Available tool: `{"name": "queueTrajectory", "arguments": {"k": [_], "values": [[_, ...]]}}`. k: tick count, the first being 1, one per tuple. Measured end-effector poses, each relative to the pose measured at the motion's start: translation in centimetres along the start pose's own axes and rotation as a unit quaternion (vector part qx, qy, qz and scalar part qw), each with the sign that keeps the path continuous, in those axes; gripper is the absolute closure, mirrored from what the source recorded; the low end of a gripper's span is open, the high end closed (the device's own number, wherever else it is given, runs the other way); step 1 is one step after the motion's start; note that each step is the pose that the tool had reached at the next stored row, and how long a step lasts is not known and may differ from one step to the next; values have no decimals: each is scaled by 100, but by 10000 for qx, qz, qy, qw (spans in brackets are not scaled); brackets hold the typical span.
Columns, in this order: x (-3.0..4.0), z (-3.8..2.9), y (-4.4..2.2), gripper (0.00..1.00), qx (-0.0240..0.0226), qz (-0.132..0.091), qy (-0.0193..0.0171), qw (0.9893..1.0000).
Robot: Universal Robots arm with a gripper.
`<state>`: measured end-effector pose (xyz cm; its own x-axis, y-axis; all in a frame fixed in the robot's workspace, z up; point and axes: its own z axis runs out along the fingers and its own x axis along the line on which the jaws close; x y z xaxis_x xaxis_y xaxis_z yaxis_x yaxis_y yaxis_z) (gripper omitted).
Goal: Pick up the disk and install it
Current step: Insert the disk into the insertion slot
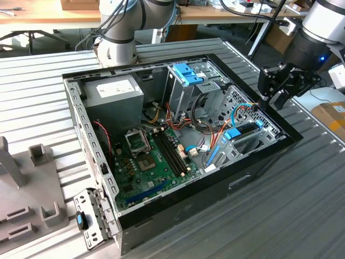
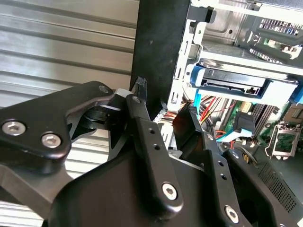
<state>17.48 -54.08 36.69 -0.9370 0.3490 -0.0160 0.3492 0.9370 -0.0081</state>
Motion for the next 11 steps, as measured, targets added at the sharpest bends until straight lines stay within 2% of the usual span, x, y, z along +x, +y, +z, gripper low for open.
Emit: {"name": "queueTrajectory", "arguments": {"k": [1, 2, 11], "values": [[0, 0, 0, 50, -70, 3, 16, 10000], [0, 0, 0, 50, -107, 4, 23, 9999], [-13, 0, 5, 50, -110, 9, 24, 9999]]}}
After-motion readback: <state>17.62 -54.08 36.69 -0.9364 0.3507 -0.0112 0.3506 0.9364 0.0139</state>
